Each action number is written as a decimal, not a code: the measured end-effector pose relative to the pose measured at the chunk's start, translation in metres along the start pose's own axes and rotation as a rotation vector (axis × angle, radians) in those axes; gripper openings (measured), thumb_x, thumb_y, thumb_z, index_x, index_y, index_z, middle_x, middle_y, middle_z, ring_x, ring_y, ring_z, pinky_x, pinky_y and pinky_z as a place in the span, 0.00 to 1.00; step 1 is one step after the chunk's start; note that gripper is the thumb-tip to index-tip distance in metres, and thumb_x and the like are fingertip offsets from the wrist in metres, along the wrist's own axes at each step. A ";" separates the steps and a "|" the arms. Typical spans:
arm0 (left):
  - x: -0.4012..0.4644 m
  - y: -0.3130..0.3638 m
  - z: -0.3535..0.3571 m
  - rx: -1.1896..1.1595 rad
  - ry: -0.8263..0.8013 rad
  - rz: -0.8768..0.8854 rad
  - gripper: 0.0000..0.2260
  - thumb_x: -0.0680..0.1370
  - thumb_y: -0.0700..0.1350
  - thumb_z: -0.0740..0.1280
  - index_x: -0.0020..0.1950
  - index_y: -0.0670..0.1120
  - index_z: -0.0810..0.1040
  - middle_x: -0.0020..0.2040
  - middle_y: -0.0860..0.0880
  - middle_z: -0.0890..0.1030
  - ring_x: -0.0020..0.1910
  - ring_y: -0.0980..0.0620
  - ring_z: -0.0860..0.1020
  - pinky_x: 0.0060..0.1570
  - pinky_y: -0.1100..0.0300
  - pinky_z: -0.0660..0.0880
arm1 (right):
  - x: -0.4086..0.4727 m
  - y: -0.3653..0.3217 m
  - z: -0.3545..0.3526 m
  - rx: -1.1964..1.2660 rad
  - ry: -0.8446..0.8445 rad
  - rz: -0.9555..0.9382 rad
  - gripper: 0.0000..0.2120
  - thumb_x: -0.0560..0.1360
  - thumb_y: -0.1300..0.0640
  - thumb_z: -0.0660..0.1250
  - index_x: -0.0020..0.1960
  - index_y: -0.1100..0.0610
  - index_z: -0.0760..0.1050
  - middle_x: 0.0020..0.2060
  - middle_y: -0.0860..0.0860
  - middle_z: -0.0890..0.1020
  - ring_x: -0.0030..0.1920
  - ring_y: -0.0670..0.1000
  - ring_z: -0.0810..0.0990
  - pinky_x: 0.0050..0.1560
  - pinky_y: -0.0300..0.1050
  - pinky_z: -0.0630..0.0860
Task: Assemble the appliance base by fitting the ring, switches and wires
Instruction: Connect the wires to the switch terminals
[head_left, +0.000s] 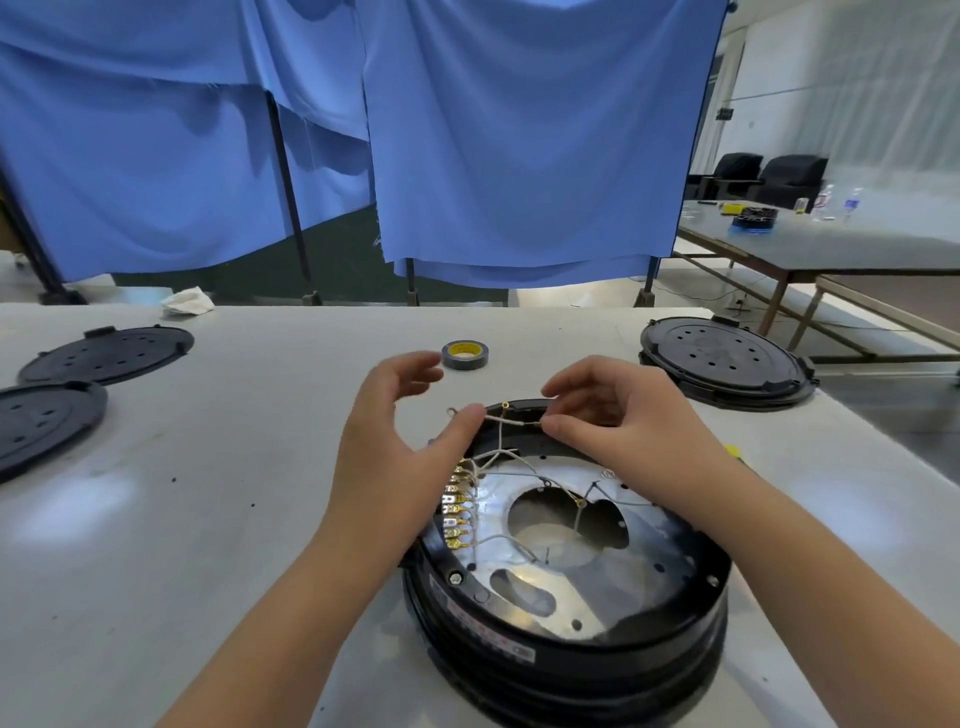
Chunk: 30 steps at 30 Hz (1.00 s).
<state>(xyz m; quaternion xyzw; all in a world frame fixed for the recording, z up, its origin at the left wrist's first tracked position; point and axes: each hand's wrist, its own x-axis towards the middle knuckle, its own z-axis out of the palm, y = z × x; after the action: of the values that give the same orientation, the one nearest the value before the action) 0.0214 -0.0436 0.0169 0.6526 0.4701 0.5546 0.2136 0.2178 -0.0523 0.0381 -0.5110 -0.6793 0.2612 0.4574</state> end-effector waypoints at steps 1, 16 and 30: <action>-0.002 0.003 0.002 0.073 -0.024 0.100 0.14 0.71 0.48 0.74 0.55 0.55 0.77 0.51 0.62 0.78 0.54 0.66 0.74 0.54 0.76 0.66 | -0.002 0.001 -0.002 -0.033 -0.002 -0.007 0.09 0.71 0.62 0.73 0.48 0.52 0.79 0.37 0.48 0.85 0.39 0.46 0.83 0.46 0.35 0.78; 0.009 0.029 0.034 0.219 -0.447 0.163 0.04 0.75 0.46 0.71 0.47 0.53 0.84 0.41 0.60 0.83 0.42 0.64 0.79 0.48 0.65 0.76 | -0.018 0.002 -0.021 -0.101 0.045 -0.119 0.11 0.70 0.62 0.74 0.47 0.50 0.79 0.36 0.44 0.85 0.40 0.39 0.82 0.45 0.27 0.73; 0.016 0.038 0.087 0.333 -0.799 0.125 0.07 0.76 0.43 0.67 0.49 0.52 0.84 0.44 0.56 0.83 0.44 0.59 0.79 0.49 0.60 0.77 | -0.024 0.060 -0.033 0.148 0.283 0.177 0.17 0.78 0.67 0.58 0.48 0.49 0.80 0.44 0.50 0.84 0.48 0.48 0.83 0.49 0.40 0.77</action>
<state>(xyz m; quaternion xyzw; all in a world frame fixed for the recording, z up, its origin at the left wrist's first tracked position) 0.1154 -0.0265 0.0303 0.8686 0.3931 0.1872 0.2366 0.2756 -0.0583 -0.0052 -0.5654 -0.5393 0.2755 0.5600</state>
